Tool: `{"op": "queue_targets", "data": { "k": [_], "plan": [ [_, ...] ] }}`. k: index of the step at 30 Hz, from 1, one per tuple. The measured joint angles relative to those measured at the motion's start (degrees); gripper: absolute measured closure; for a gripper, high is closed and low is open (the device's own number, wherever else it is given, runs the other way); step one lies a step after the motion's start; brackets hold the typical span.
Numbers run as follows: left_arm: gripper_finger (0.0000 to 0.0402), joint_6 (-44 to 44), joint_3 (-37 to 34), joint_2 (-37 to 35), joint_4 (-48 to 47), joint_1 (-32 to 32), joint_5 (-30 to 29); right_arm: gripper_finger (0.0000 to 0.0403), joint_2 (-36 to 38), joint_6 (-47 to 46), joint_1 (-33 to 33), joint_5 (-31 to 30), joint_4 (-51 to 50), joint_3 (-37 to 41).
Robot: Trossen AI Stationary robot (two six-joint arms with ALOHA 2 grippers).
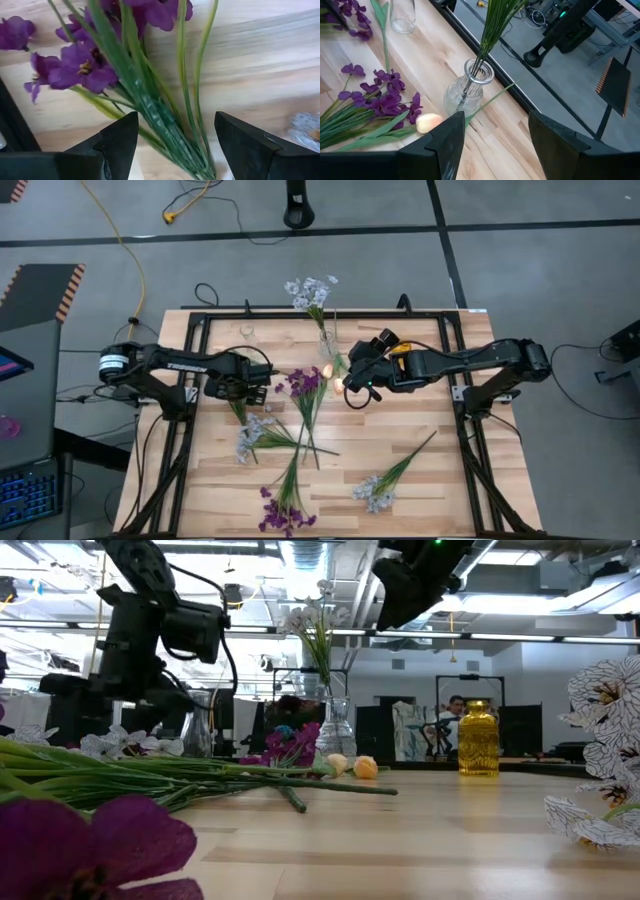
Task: Sort flowers into vase by color
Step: Put the top left violet flowers into the left transparent vase
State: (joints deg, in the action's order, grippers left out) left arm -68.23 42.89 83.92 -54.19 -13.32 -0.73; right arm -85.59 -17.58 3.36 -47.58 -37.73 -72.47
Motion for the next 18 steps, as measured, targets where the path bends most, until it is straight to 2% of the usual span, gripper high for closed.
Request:
{"op": "queue_targets", "data": {
  "k": [8,12,18],
  "plan": [
    [0.0150,2.6,0.2,5.0,-0.2,0.0,0.1,0.0156,0.0,0.0,0.0,0.0,-1.1,0.0],
    [0.0155,3.1,0.2,4.9,-0.2,0.0,0.3,0.0156,0.0,0.0,0.0,0.0,-1.1,0.0],
    [0.0212,3.1,-0.1,3.7,-0.5,0.0,0.4,0.0156,0.0,0.0,0.0,0.0,-1.1,0.0]
  ]
}}
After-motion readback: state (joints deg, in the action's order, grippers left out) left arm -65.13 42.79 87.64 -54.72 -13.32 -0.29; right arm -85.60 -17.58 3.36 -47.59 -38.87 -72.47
